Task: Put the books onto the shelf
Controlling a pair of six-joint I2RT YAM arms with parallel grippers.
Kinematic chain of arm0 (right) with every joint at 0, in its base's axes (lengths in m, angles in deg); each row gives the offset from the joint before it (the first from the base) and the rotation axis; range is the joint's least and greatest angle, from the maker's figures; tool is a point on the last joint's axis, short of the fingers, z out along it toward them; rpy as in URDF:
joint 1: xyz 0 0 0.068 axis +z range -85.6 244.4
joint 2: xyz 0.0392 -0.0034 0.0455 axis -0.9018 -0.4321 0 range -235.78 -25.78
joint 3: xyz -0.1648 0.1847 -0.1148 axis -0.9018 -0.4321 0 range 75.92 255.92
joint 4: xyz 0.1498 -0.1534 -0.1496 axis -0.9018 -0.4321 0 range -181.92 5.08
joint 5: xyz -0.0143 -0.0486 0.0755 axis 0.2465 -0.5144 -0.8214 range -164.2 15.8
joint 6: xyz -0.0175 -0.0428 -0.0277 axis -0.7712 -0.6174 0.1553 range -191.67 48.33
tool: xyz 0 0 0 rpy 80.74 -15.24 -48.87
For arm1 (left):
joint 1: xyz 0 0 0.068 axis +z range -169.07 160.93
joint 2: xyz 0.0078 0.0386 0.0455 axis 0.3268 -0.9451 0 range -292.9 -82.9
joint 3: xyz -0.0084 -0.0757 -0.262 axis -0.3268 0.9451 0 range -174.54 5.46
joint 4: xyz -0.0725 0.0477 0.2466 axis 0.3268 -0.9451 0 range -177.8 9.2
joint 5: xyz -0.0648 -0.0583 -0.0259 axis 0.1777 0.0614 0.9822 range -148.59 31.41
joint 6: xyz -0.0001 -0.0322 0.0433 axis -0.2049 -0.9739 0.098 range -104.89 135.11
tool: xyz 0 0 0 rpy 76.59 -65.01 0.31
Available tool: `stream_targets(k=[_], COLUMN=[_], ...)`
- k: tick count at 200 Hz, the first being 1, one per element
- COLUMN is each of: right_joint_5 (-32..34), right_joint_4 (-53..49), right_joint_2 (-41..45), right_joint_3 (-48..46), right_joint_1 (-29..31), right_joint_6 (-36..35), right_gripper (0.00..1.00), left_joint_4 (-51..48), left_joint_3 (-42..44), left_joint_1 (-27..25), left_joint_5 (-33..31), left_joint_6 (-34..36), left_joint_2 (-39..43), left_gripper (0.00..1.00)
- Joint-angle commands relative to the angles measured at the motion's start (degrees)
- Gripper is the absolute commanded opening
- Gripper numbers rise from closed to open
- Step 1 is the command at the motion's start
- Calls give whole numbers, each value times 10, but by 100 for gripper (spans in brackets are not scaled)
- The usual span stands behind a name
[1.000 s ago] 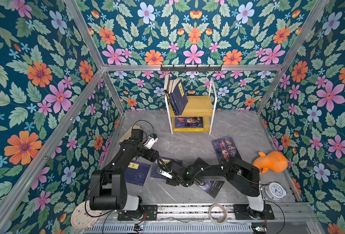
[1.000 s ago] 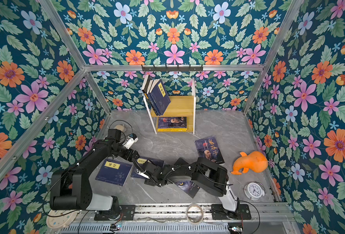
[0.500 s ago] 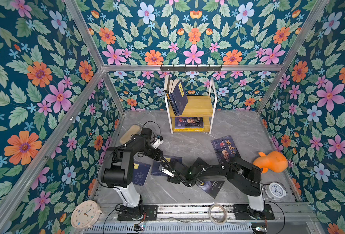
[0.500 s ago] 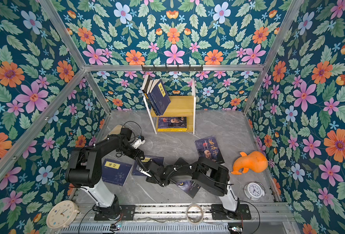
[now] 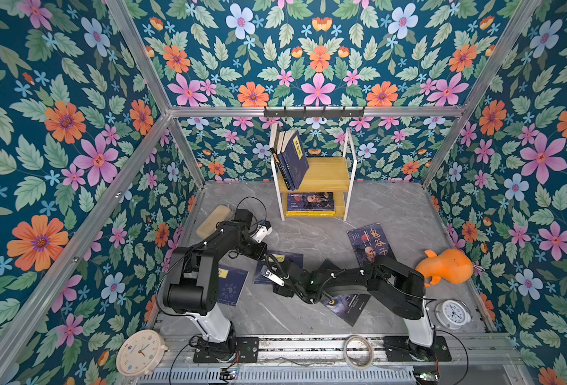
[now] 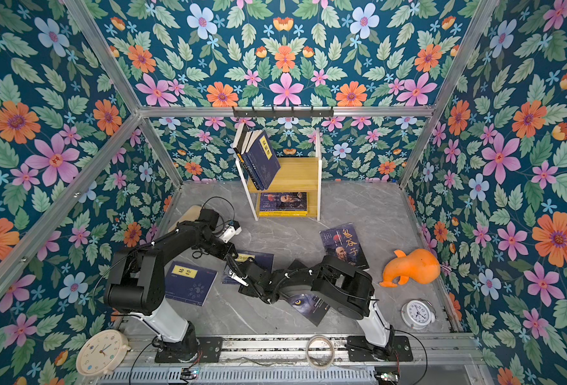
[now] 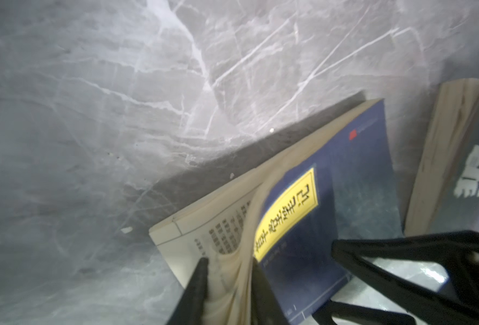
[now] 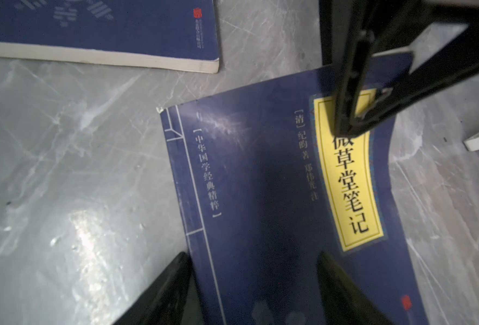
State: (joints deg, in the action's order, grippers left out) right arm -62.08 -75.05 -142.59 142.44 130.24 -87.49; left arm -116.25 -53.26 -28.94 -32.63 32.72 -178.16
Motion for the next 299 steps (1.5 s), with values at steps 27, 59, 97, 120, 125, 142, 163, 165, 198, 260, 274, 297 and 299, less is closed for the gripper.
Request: stream_targets(k=[27,59,97,120,125,142,163,165,198,260,274,297,299], right_joint_5=[37,71,157,205,210,232,258,261,292,292,292,291,291], right_joint_4=[-111,-103,-47,-20,-18,12,70,77,155,175,168,157,156], right_joint_2=[15,33,27,21,21,9,-14,-16,-44,-14,-4,10,11], right_joint_3=[-26,-35,-46,-47,-46,-52,-60,-61,-66,-100,-104,-104,-104], right_joint_1=[-2,17,31,34,36,36,34,33,31,34,34,37,37], right_joint_6=[-12,-17,-34,-44,-47,-66,-103,-109,-170,-179,-171,-162,-161], right_gripper=[70,74,76,76,75,74,70,69,42,0,0,0,0], left_joint_4=[-1,-4,-10,-8,-7,-5,-8,-8,-3,37,50,72,74], left_joint_3=[5,5,-4,7,9,11,12,13,19,39,46,56,56], left_joint_1=[-1,0,0,-1,-1,0,0,0,1,18,23,29,30], left_joint_5=[23,49,93,103,102,99,104,105,99,79,84,83,84], left_joint_6=[-21,-34,-66,-67,-67,-66,-65,-65,-64,-94,-94,-91,-90], left_joint_2=[31,57,74,78,80,85,89,89,89,136,154,191,194], left_gripper=[0,0,0,0,0,0,0,0,0,35,50,69,70])
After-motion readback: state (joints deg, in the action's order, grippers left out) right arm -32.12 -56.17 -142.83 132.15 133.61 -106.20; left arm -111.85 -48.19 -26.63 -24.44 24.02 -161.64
